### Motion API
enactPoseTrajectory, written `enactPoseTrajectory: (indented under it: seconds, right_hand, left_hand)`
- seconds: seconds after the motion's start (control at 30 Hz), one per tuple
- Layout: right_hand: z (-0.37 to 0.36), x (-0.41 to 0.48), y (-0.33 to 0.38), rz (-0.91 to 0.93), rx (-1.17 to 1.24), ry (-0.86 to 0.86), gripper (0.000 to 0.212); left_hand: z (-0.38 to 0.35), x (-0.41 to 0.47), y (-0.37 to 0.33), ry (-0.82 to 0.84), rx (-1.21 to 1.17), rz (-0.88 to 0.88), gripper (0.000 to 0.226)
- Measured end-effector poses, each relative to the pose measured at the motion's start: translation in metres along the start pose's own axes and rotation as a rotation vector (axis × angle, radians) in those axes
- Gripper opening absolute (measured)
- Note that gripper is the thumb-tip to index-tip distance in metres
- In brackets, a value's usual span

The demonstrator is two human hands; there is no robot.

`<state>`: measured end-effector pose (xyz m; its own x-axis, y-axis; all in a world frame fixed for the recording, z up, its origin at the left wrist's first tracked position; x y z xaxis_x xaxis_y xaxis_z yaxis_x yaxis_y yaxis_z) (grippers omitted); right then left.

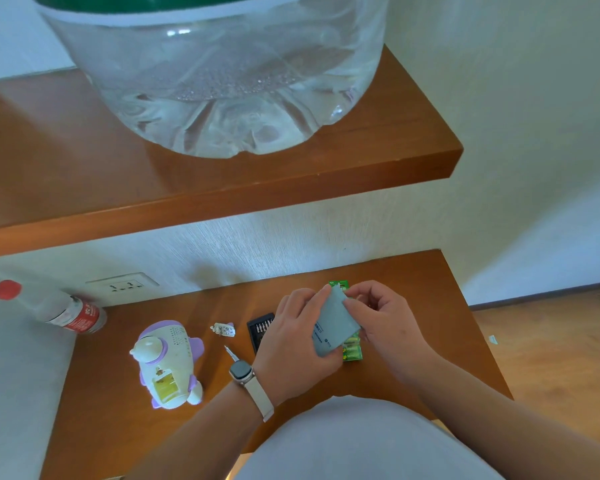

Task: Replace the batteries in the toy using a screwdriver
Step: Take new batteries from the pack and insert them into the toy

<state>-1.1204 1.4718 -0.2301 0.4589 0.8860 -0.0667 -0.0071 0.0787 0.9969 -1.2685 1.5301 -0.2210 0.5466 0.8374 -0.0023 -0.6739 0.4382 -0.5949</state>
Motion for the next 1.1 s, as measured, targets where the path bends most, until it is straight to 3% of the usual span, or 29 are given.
enactPoseTrajectory:
  seconds: [0.43,0.63,0.7,0.87,1.1]
  right_hand:
    - [0.032,-0.019,-0.008,0.063,-0.153,0.183,0.038]
    - [0.063,-0.019,-0.019,-0.019,-0.074,0.032,0.011]
    - [0.074,-0.018,-0.023,-0.030,-0.032,0.003,0.007]
    - [0.098,-0.014,-0.039,-0.088,-0.002,-0.055,0.011]
    - [0.118,-0.004,-0.078,-0.174,-0.017,-0.026,0.010]
  left_hand:
    - [-0.030,0.005,-0.028,-0.015,-0.110,0.129,0.090]
    - [-0.051,0.013,-0.045,0.155,-0.281,0.247,0.094]
    - [-0.061,0.013,-0.049,0.233,-0.392,0.324,0.085]
    - [-0.089,0.005,-0.045,0.468,-0.671,0.611,0.031]
    - [-0.125,0.005,-0.041,0.486,-0.689,0.771,0.019]
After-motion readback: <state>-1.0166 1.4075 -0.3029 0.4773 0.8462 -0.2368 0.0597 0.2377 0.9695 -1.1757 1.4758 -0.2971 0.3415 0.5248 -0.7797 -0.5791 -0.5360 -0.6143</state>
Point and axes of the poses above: each hand's wrist, its own x-axis towards the middle knuckle, its own z-axis out of the back of the hand, y = z × x, the point moved 4 cm from there along x, towards the middle knuckle, and after that the axes turned 15 degrees about z, right-handed, at the moved point
